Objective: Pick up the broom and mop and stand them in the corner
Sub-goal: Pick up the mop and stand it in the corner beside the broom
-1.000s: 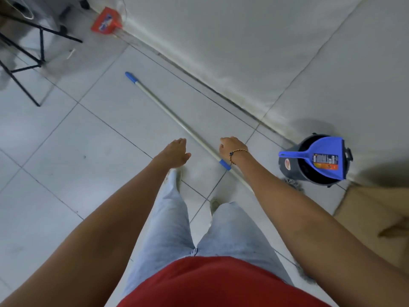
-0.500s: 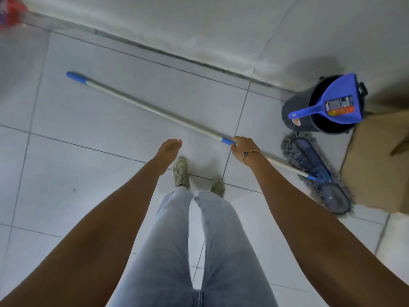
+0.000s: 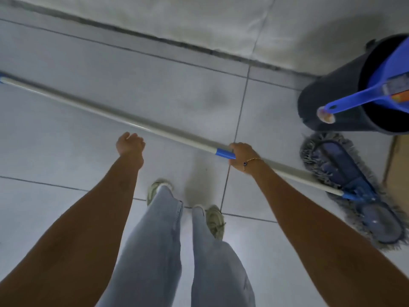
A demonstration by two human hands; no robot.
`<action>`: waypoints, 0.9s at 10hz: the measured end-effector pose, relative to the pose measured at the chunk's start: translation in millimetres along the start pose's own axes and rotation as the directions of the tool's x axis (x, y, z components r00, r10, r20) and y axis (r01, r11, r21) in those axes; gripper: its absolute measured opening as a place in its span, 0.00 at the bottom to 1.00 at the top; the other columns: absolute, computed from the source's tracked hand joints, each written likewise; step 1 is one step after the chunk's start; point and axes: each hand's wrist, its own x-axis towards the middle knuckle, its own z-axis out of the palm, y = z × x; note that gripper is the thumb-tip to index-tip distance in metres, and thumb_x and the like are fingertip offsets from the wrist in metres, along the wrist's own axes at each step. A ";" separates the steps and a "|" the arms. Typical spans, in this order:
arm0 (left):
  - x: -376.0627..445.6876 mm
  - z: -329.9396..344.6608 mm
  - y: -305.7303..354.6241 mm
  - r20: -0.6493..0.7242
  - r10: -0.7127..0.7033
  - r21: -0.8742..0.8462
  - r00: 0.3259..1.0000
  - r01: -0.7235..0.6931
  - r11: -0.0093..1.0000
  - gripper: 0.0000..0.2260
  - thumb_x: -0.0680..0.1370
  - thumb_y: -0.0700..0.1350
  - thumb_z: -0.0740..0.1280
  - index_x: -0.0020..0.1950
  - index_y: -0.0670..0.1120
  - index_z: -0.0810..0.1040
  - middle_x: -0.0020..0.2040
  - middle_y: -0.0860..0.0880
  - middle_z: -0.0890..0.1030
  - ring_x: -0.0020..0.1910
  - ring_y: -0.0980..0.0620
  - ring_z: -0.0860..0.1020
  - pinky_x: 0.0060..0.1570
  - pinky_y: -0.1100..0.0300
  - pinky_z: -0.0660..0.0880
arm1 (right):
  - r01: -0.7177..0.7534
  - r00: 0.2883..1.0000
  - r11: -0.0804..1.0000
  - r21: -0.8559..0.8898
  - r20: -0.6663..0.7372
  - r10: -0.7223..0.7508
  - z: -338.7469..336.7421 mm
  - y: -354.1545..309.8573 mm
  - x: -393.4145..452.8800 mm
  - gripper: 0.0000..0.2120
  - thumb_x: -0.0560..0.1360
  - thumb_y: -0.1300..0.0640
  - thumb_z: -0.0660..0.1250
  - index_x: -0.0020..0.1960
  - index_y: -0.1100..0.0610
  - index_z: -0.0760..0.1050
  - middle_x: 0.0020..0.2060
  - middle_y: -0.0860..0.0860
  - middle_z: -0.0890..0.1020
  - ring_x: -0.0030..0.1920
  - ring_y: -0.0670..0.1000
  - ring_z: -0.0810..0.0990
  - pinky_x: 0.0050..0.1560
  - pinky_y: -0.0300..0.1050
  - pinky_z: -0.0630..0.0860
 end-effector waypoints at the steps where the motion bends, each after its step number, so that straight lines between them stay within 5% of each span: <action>1: 69.6 34.2 -4.4 0.219 -0.170 -0.571 0.961 0.268 0.776 0.21 0.82 0.43 0.52 0.76 0.43 0.58 0.77 0.46 0.62 0.76 0.48 0.62 0.73 0.55 0.60 | 0.034 0.997 0.990 -0.140 0.072 -0.024 19.5 7.2 88.5 0.35 0.72 0.52 0.69 0.74 0.58 0.58 0.70 0.60 0.67 0.70 0.61 0.65 0.69 0.56 0.67; 2: 111.3 64.2 -6.6 0.248 -0.167 -0.615 0.954 0.288 0.734 0.21 0.80 0.42 0.61 0.73 0.44 0.66 0.65 0.44 0.71 0.64 0.44 0.71 0.63 0.52 0.69 | 0.056 0.963 0.978 -0.203 0.270 0.001 46.5 1.0 154.9 0.41 0.70 0.49 0.72 0.74 0.59 0.55 0.71 0.58 0.65 0.68 0.60 0.68 0.68 0.55 0.69; 3: 136.9 81.1 -9.7 0.265 -0.148 -0.643 0.953 0.289 0.709 0.22 0.77 0.45 0.66 0.71 0.46 0.68 0.67 0.44 0.72 0.65 0.45 0.73 0.68 0.50 0.69 | 0.130 0.922 0.945 -0.301 0.387 -0.003 73.1 -2.6 182.8 0.35 0.69 0.47 0.73 0.68 0.61 0.63 0.64 0.58 0.73 0.61 0.60 0.75 0.63 0.55 0.73; 5: 135.5 66.4 5.1 0.257 -0.090 -0.727 0.962 0.254 0.638 0.22 0.77 0.46 0.68 0.69 0.42 0.68 0.63 0.40 0.74 0.58 0.44 0.76 0.65 0.47 0.73 | 0.160 0.930 0.941 -0.300 0.366 -0.042 73.6 -0.7 168.4 0.22 0.76 0.53 0.66 0.66 0.62 0.68 0.62 0.59 0.75 0.61 0.59 0.75 0.58 0.47 0.72; 7: 65.1 8.4 29.2 0.279 0.061 -0.738 0.958 0.173 0.653 0.22 0.78 0.47 0.66 0.69 0.40 0.68 0.57 0.44 0.76 0.55 0.46 0.78 0.59 0.52 0.77 | 0.108 0.946 0.982 -0.154 0.320 -0.054 18.0 7.5 82.5 0.17 0.78 0.51 0.61 0.63 0.59 0.67 0.59 0.58 0.76 0.56 0.58 0.76 0.54 0.49 0.70; 9: -82.7 -55.3 94.3 0.222 0.250 -0.840 0.942 0.055 0.540 0.05 0.81 0.41 0.60 0.47 0.41 0.71 0.37 0.47 0.74 0.37 0.50 0.76 0.53 0.54 0.76 | -0.011 0.988 0.996 -0.094 0.149 0.025 -50.2 12.3 -34.6 0.17 0.78 0.61 0.61 0.64 0.64 0.63 0.59 0.63 0.75 0.49 0.57 0.75 0.52 0.49 0.72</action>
